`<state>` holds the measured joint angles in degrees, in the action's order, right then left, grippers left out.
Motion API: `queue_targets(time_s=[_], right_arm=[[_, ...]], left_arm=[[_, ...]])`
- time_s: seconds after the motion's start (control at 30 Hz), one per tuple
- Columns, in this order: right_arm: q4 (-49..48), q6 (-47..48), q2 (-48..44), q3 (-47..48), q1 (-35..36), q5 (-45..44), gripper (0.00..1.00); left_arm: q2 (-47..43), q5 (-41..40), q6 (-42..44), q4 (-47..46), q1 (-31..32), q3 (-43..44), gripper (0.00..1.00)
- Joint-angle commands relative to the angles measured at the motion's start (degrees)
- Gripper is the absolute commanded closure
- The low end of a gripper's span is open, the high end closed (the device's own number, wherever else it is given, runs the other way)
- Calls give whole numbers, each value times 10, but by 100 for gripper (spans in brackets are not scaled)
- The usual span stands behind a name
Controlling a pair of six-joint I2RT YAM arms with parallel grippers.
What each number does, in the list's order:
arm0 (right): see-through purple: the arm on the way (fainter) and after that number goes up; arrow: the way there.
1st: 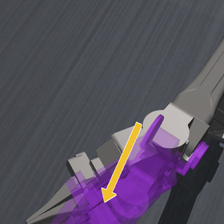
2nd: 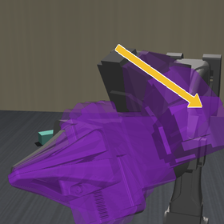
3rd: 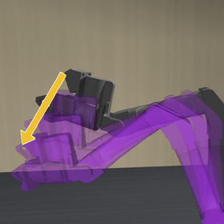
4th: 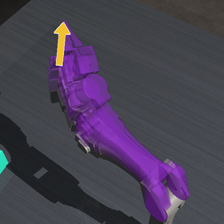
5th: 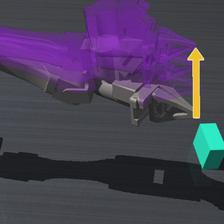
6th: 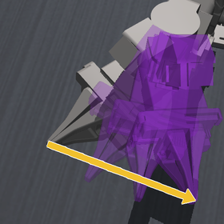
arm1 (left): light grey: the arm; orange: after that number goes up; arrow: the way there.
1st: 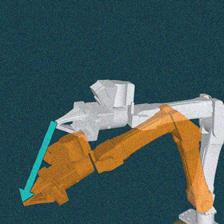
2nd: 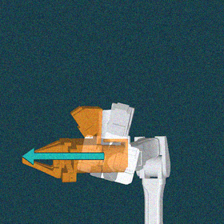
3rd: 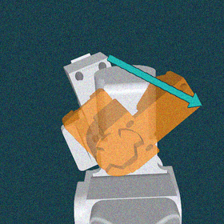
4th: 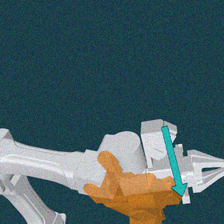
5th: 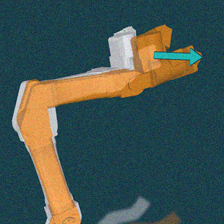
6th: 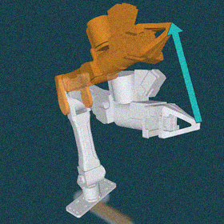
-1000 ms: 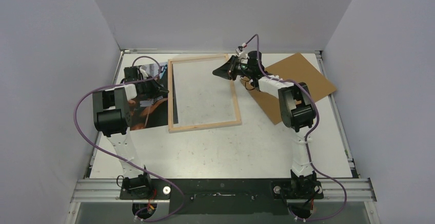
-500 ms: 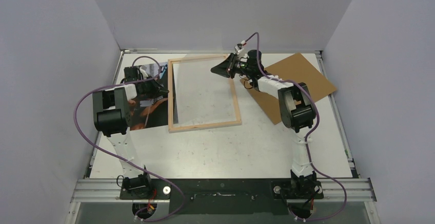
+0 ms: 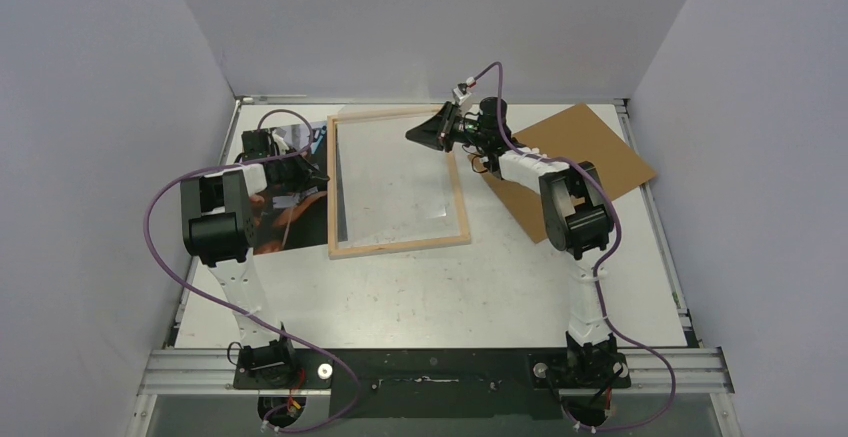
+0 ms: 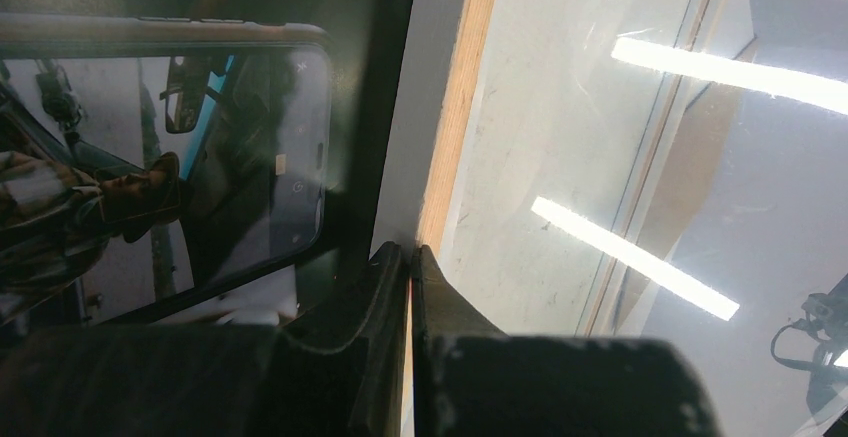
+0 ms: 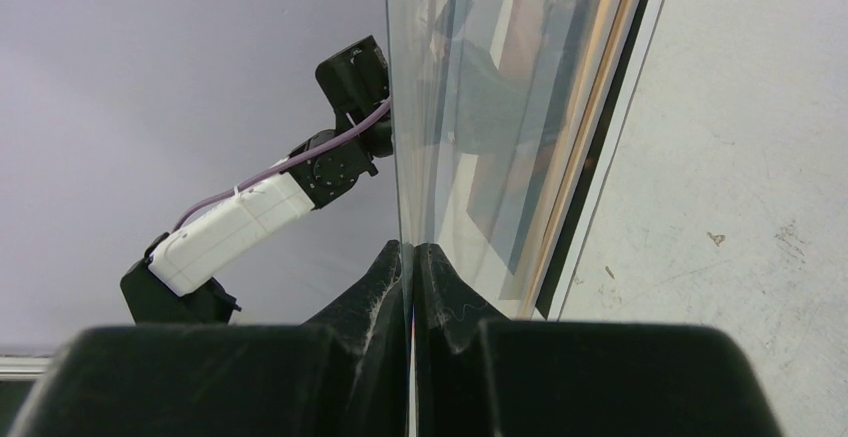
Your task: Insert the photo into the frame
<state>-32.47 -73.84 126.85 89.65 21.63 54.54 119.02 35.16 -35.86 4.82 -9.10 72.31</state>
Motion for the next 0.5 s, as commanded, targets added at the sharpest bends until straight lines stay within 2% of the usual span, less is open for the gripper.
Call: queue_targets(time_s=[0.0, 0.47], right_arm=[[-44, 0, -14, 28, 6, 8, 100], [-2, 28, 8, 50, 10, 8, 100]], left_arm=[[45, -53, 20, 37, 12, -4, 98], [52, -41, 32, 40, 22, 5, 98]])
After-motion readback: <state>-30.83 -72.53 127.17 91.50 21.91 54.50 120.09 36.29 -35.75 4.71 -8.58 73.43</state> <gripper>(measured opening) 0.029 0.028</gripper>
